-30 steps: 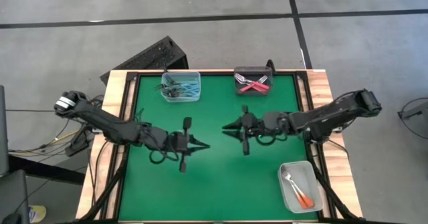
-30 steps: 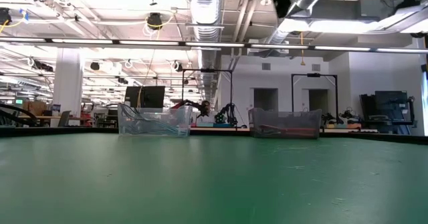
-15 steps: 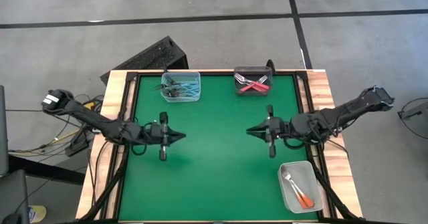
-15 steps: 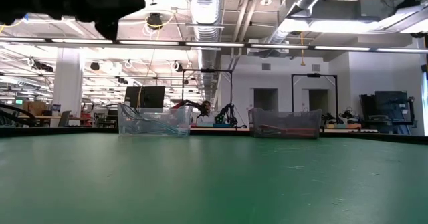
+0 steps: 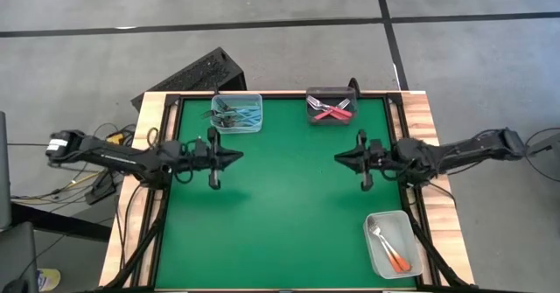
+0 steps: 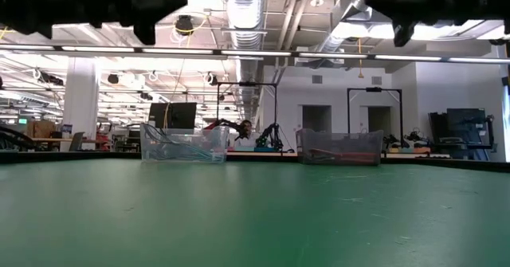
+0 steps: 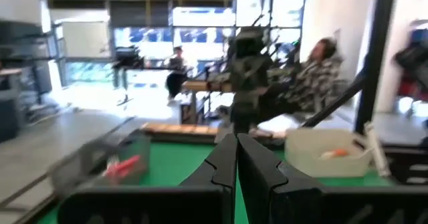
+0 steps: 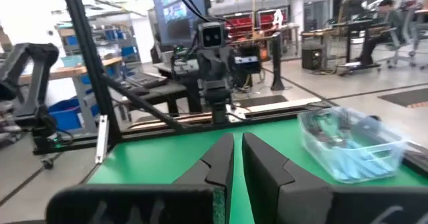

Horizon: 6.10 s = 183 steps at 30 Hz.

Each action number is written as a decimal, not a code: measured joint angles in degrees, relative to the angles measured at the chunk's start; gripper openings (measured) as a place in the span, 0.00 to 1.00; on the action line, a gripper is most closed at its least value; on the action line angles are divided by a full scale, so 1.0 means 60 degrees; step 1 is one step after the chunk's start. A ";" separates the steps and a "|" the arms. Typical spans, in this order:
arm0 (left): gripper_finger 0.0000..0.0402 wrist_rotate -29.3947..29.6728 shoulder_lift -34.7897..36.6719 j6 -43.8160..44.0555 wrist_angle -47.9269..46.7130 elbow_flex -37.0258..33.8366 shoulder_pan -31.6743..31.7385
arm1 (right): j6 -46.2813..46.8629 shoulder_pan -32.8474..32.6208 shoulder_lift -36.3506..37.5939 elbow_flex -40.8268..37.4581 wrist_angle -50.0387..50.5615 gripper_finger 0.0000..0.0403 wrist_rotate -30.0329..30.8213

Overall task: Sort silverware by color (type)
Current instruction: Return to Home Position

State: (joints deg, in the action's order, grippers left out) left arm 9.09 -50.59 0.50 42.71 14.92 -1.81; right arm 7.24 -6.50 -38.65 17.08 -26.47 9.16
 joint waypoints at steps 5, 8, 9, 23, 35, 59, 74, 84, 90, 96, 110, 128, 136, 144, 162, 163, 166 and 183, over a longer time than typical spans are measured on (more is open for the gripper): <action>0.00 -0.0717 0.1011 0.0105 -0.0817 0.0119 0.0876 | -0.0028 0.0508 0.1565 0.0000 0.1876 0.14 -0.0080; 0.00 -0.0493 0.1495 0.0110 -0.0916 -0.0245 0.1047 | 0.0017 0.0543 0.2162 -0.0068 0.2401 0.14 -0.0081; 0.00 -0.0435 0.1599 0.0209 -0.0949 -0.0437 0.1070 | 0.0039 0.0518 0.2301 -0.0193 0.2350 0.14 -0.0083; 0.00 0.0099 0.3468 0.0361 -0.1252 -0.1541 0.1080 | 0.0353 0.0565 0.3796 -0.1264 0.2144 0.14 -0.0402; 0.00 0.0034 0.6003 0.0603 -0.3877 -0.1826 0.1077 | 0.0944 0.0583 0.5316 -0.2049 0.2859 0.14 -0.0542; 0.00 -0.1695 0.6252 0.0299 -0.3939 -0.2386 0.1073 | 0.0553 0.0619 0.5316 -0.2765 0.3058 0.14 -0.1024; 0.00 -0.0970 0.8243 0.0534 -0.7648 -0.1309 0.1076 | 0.0467 0.0520 0.6426 -0.1891 0.4835 0.14 -0.1030; 0.00 -0.1225 0.8256 0.0797 -0.6253 -0.2386 0.1064 | 0.0616 0.0423 0.6419 -0.2270 0.4397 0.14 -0.1038; 0.00 -0.1420 0.8251 0.0806 -0.6327 -0.2390 0.1062 | 0.0578 0.0203 0.6430 -0.2656 0.4065 0.14 -0.1045; 0.00 -0.0924 0.8248 0.0361 -0.6763 -0.2397 0.1062 | 0.0457 0.0001 0.6385 -0.2769 0.3975 0.14 -0.0772; 0.00 -0.1045 0.8175 0.0417 -0.6792 -0.2408 0.1062 | 0.0131 0.0036 0.6382 -0.2779 0.4088 0.14 -0.0761; 0.00 -0.1015 0.8175 0.0880 -0.6775 -0.2423 0.1062 | -0.0782 0.0036 0.6382 -0.2790 0.4071 0.14 -0.0764; 0.00 -0.1011 0.8175 0.0884 -0.6775 -0.2423 0.1062 | -0.0782 0.0036 0.6382 -0.2796 0.4068 0.14 -0.0768; 0.00 -0.1011 0.8172 0.0887 -0.6775 -0.2423 0.1062 | -0.0782 0.0036 0.6382 -0.2798 0.4064 0.14 -0.0772; 0.00 -0.1015 0.8175 0.0887 -0.6775 -0.2423 0.1062 | -0.0782 0.0036 0.6382 -0.2805 0.4056 0.14 -0.0775; 0.00 -0.1015 0.8175 0.0887 -0.6774 -0.2423 0.1062 | -0.0782 0.0036 0.6382 -0.2805 0.4054 0.14 -0.0775; 0.00 -0.1015 0.8175 0.0887 -0.6774 -0.2423 0.1062 | -0.0782 0.0036 0.6382 -0.2805 0.4057 0.14 -0.0775; 0.00 -0.1018 0.8173 0.0887 -0.6775 -0.2423 0.1062 | -0.0782 0.0036 0.6382 -0.2805 0.4055 0.14 -0.0775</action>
State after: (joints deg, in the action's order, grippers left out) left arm 2.98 -1.56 5.82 2.06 0.38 4.56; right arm 2.55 -6.28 -0.36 0.25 -2.14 4.51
